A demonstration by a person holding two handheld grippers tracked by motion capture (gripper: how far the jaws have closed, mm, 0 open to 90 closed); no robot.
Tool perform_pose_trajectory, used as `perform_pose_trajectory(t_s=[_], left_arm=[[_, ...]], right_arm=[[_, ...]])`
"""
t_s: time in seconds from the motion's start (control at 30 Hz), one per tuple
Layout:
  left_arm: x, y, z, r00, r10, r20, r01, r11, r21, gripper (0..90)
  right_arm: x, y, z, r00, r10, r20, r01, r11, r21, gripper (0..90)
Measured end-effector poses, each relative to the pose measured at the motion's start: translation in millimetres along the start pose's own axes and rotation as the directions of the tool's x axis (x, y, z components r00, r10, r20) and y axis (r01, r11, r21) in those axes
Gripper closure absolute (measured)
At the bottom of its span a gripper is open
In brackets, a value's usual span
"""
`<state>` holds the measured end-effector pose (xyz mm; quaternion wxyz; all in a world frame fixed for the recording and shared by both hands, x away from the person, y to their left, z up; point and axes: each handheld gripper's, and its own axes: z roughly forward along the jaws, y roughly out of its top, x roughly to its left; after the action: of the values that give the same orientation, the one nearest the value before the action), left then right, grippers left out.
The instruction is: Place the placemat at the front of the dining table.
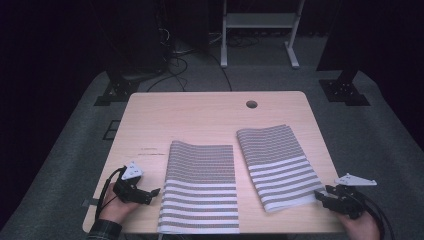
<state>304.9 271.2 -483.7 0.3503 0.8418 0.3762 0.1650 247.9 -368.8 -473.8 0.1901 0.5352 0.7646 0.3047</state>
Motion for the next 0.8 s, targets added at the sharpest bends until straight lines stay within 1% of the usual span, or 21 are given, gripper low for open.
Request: perform_pose_trajectory(t_s=[0.03, 0.1, 0.13, 0.17, 0.27, 0.43, 0.6, 0.67, 0.8], left_arm=[[0.0, 0.0, 0.0, 1.0000, 0.001, 0.000, -0.001, 1.0000, 0.000, 0.0], [0.0, 0.0, 0.0, 1.0000, 0.000, 0.000, 0.000, 1.0000, 0.000, 0.0], [0.0, 0.0, 0.0, 1.0000, 0.000, 0.000, 0.000, 1.0000, 0.000, 0.0], [0.0, 0.0, 0.0, 1.0000, 0.000, 0.000, 0.000, 1.0000, 0.000, 0.0], [0.0, 0.0, 0.0, 1.0000, 0.000, 0.000, 0.000, 1.0000, 0.000, 0.0], [0.0, 0.0, 0.0, 1.0000, -0.001, 0.000, 0.001, 1.0000, 0.000, 0.0], [0.0, 0.0, 0.0, 1.0000, 0.000, 0.000, 0.000, 1.0000, 0.000, 0.0], [0.0, 0.0, 0.0, 1.0000, 0.000, 0.000, 0.000, 1.0000, 0.000, 0.0], [0.0, 0.0, 0.0, 1.0000, 0.000, 0.000, 0.000, 1.0000, 0.000, 0.0]], right_arm=[[-0.6, -0.6, 0.0, 1.0000, 0.007, -0.005, -0.007, 1.0000, -0.002, 48.8], [0.1, 0.0, 0.1, 1.0000, 0.005, -0.005, -0.005, 1.0000, 0.000, 50.9], [0.8, 1.0, 0.0, 1.0000, -0.002, -0.001, 0.002, 1.0000, 0.003, 53.2], [1.4, 1.2, -0.1, 0.9999, -0.010, 0.004, 0.010, 0.9999, -0.001, 57.7], [2.7, 2.3, 0.0, 0.9998, -0.021, 0.000, 0.021, 0.9998, -0.001, 62.2], [2.6, 3.6, -0.8, 0.9993, -0.036, 0.014, 0.036, 0.9994, -0.005, 78.2], [-1.9, 4.7, 0.0, 0.9999, 0.001, -0.013, -0.001, 1.0000, 0.000, 84.9], [-2.0, 5.9, 0.3, 0.9999, 0.005, -0.015, -0.005, 1.0000, 0.003, 86.0], [-1.6, 8.4, -1.8, 0.9998, 0.006, -0.019, -0.006, 0.9999, -0.012, 86.7]])
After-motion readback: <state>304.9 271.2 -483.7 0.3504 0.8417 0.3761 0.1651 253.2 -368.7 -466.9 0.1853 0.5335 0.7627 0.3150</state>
